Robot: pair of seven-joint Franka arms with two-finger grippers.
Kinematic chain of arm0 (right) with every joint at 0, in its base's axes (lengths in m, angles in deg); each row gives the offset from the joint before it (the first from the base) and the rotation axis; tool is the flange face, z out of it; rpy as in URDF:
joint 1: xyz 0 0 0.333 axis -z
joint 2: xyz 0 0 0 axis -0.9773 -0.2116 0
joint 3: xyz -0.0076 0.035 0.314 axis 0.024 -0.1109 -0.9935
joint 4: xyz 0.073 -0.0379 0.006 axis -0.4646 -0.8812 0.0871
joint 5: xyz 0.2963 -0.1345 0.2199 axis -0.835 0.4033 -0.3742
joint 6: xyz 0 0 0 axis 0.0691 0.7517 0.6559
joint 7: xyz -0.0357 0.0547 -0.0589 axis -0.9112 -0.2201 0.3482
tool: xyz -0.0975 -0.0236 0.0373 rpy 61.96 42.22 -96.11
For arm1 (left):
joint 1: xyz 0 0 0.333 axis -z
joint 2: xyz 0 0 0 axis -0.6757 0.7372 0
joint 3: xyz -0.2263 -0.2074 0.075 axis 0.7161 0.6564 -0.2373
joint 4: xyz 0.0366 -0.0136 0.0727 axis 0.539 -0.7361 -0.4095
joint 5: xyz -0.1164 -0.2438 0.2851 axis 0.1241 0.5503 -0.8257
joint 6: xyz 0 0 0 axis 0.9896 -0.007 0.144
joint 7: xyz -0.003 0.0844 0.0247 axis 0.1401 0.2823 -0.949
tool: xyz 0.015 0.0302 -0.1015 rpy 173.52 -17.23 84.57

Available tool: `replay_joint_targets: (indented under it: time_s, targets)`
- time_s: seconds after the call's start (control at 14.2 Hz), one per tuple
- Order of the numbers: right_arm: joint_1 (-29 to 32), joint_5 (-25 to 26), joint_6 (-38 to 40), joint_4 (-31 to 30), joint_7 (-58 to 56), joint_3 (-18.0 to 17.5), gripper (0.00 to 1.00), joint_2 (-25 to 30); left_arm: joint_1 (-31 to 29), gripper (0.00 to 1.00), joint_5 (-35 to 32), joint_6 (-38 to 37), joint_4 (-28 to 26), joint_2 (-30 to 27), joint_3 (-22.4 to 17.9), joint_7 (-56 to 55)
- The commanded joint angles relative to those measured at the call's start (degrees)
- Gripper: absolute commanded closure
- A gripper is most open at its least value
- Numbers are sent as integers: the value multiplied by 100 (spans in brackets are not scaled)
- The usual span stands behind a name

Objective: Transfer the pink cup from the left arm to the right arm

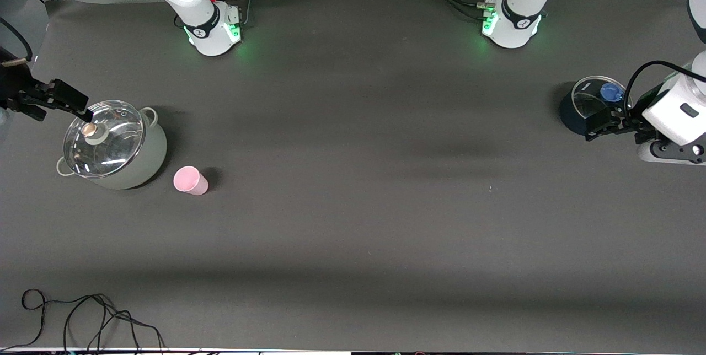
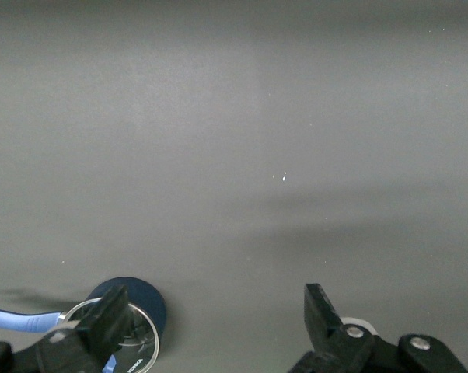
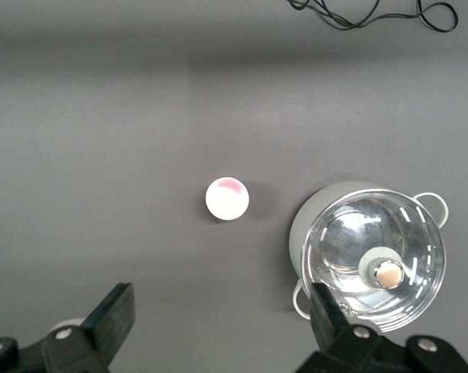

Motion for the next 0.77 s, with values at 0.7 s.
replay_joint_targets:
  time_s: [0.7]
  targets:
    - [85, -167, 174, 55, 47, -124, 0, -102, 73, 0, -74, -109, 162, 80, -45, -34]
